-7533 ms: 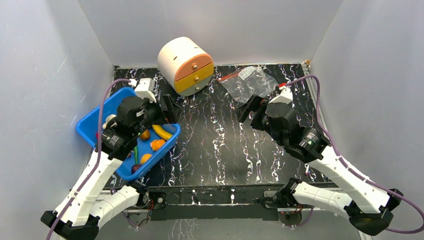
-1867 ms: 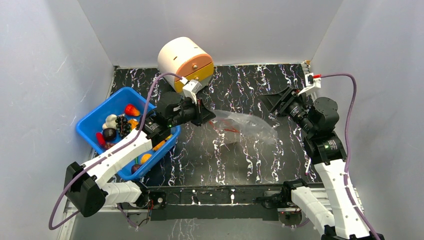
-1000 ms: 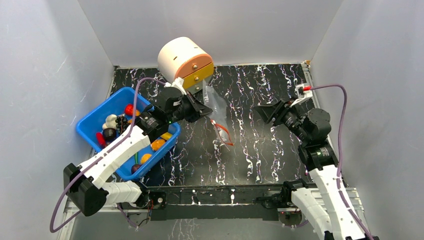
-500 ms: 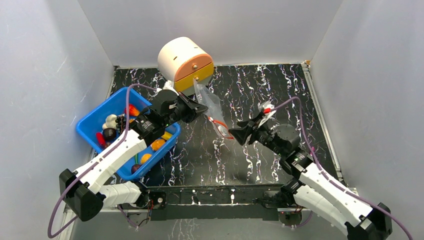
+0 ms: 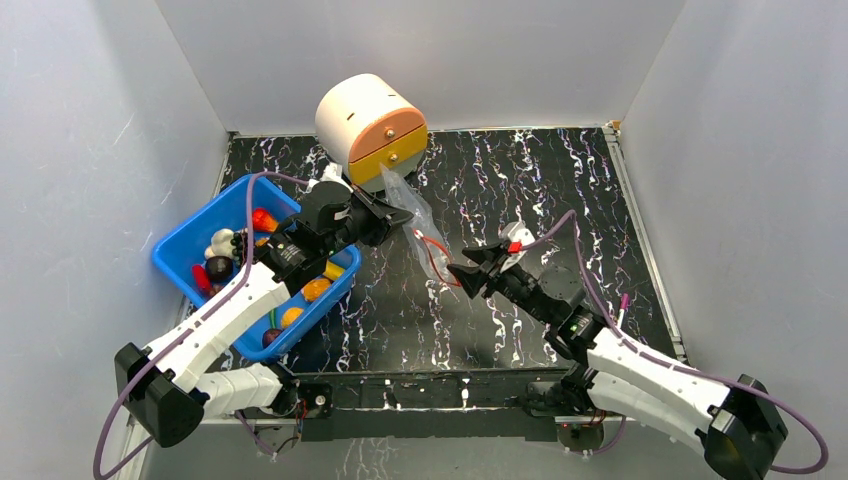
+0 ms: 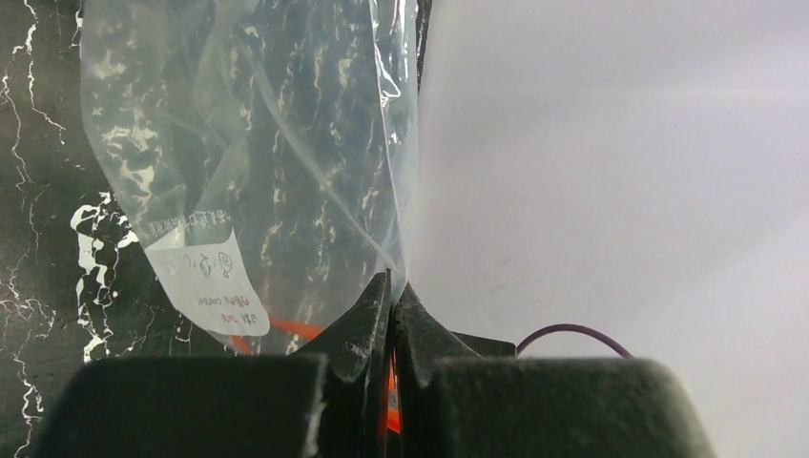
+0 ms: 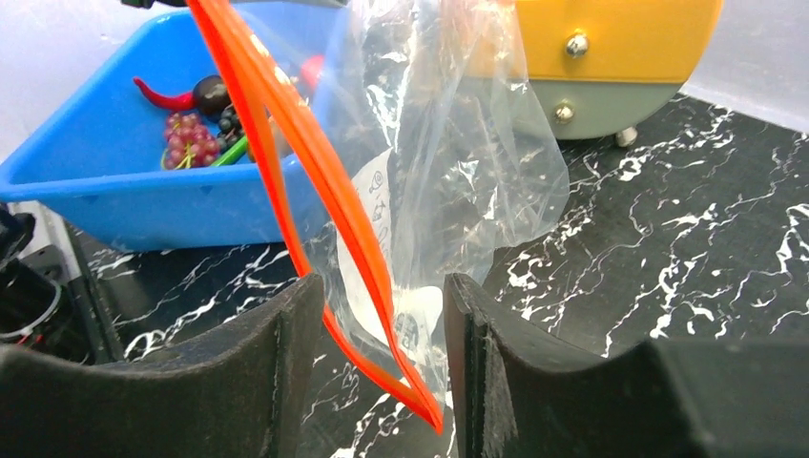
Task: Place the food in the zip-top bag and seal the zipper
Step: Pick up the zipper food storage bag at the center of the board.
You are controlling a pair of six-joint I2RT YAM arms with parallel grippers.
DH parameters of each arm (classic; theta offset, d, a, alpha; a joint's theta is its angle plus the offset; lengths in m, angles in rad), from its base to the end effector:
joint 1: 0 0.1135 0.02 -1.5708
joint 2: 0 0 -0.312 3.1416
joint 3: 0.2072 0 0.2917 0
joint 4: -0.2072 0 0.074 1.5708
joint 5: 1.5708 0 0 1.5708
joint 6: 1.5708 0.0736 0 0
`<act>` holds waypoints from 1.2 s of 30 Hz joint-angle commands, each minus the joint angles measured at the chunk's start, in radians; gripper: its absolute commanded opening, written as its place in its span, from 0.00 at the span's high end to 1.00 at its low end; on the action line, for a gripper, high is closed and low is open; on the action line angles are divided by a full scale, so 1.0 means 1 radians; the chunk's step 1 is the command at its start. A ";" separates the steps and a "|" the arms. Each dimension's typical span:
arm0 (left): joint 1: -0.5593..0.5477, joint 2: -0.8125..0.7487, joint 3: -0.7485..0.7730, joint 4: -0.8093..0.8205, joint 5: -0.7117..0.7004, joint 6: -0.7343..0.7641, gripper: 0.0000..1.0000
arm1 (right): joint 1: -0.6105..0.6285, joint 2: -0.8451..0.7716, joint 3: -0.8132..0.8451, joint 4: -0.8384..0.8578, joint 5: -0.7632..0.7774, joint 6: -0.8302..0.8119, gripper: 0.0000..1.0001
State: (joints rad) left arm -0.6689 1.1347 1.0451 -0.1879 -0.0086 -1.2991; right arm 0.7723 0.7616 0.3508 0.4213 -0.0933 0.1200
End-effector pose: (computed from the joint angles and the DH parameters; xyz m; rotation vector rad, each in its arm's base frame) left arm 0.2513 -0.1978 0.3901 -0.6513 1.9763 -1.3032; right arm 0.1579 0.1634 0.2714 -0.5883 1.5021 0.7705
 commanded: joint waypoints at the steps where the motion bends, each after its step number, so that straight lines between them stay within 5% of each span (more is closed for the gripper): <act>1: 0.007 -0.036 -0.018 0.013 0.014 -0.022 1.00 | 0.009 0.038 -0.031 0.174 0.052 -0.043 0.54; 10: 0.007 -0.055 -0.036 0.013 0.012 -0.025 1.00 | 0.039 0.154 -0.042 0.301 0.058 -0.043 0.54; 14: 0.008 -0.061 -0.043 0.022 0.025 -0.026 1.00 | 0.042 0.173 -0.050 0.358 0.061 -0.047 0.72; 16: 0.008 -0.065 -0.048 0.026 0.034 -0.021 1.00 | 0.042 0.168 -0.064 0.377 0.056 -0.055 0.96; 20: 0.008 -0.073 -0.046 0.015 0.033 0.006 1.00 | 0.042 0.133 -0.075 0.374 0.049 -0.027 1.00; 26: 0.008 -0.083 -0.011 -0.025 0.005 0.160 0.45 | 0.042 0.045 0.004 0.159 0.137 0.134 1.00; 30: 0.009 -0.083 0.069 -0.107 -0.014 0.394 0.30 | 0.042 -0.007 0.151 -0.138 0.189 0.219 1.00; 36: 0.009 -0.104 0.177 -0.233 -0.006 0.720 0.20 | 0.042 0.012 0.372 -0.559 0.293 0.396 1.00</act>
State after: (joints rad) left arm -0.6640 1.0813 1.1488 -0.3332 -0.0174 -0.8604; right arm 0.8101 0.7670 0.5640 0.1886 0.1017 0.3630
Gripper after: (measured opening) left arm 0.746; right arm 0.010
